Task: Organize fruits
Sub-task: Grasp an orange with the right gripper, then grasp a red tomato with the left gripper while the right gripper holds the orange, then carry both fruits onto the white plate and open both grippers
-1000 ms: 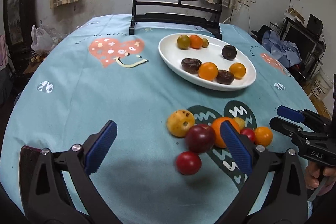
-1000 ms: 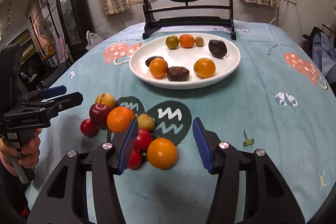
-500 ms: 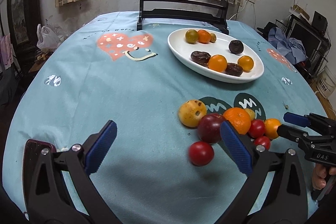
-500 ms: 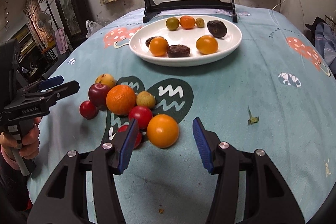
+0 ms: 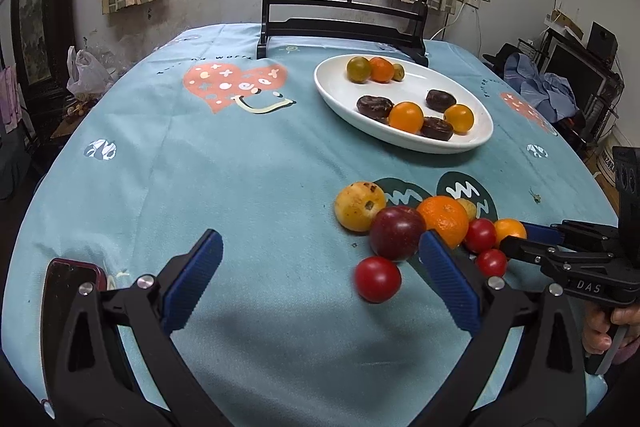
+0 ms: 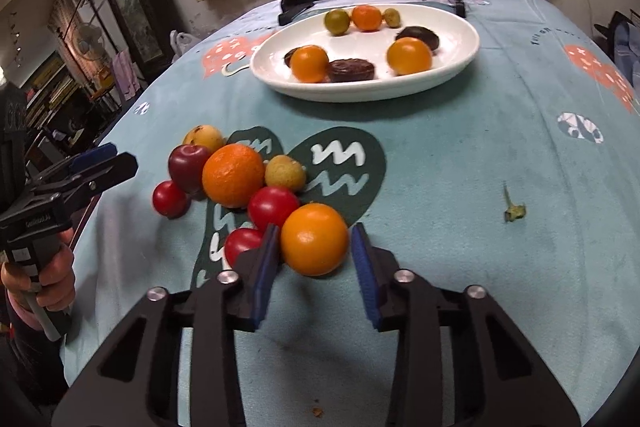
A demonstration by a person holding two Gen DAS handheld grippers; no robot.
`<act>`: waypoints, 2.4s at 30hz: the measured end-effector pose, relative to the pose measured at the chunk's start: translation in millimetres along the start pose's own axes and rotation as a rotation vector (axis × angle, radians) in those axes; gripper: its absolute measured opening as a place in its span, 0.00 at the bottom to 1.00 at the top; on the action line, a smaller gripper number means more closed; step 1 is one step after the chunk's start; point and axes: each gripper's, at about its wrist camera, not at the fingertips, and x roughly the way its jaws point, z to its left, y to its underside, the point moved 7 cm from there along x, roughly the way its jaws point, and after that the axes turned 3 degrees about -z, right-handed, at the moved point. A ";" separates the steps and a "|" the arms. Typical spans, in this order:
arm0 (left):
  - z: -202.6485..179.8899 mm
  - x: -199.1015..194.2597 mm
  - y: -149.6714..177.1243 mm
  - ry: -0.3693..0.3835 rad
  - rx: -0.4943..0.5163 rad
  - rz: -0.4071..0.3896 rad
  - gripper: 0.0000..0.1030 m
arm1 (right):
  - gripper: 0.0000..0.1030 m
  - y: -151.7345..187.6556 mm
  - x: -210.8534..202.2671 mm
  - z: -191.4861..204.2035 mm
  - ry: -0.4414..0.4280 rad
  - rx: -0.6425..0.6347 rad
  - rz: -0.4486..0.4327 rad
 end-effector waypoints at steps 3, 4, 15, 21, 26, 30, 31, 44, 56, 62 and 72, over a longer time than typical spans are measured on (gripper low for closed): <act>-5.3 1.4 4.4 0.030 0.017 0.022 0.97 | 0.34 -2.3 -3.9 -6.2 -0.017 0.051 -0.014; -9.8 2.9 7.0 0.057 0.032 0.040 0.96 | 0.34 -4.4 -6.7 -9.2 -0.016 0.068 -0.028; -38.6 18.7 27.7 0.085 0.178 0.116 0.60 | 0.34 -10.4 -18.6 -17.8 -0.011 0.119 -0.069; -38.9 32.7 32.7 0.075 0.188 0.159 0.40 | 0.34 -10.7 -19.5 -16.0 -0.014 0.116 -0.073; -42.2 35.9 32.7 0.062 0.208 0.157 0.39 | 0.34 -11.5 -19.7 -14.1 -0.014 0.106 -0.078; -42.3 35.7 33.5 0.057 0.212 0.154 0.32 | 0.34 -11.4 -20.3 -13.5 -0.013 0.104 -0.080; -42.3 35.2 33.8 0.059 0.212 0.154 0.31 | 0.34 -11.3 -20.7 -13.3 -0.014 0.103 -0.083; -49.0 -0.5 16.9 0.179 0.152 0.076 0.30 | 0.34 -22.5 -33.3 -1.0 -0.080 0.075 -0.156; -67.9 61.8 -105.5 0.155 0.156 0.015 0.30 | 0.34 -113.5 6.9 -31.9 0.071 0.084 -0.251; -63.1 121.9 -131.3 0.084 0.148 0.059 0.30 | 0.34 -143.3 43.6 -50.2 0.090 0.093 -0.213; -52.0 79.4 -132.0 -0.067 0.180 -0.044 0.86 | 0.42 -130.5 5.4 -34.7 0.067 0.089 -0.255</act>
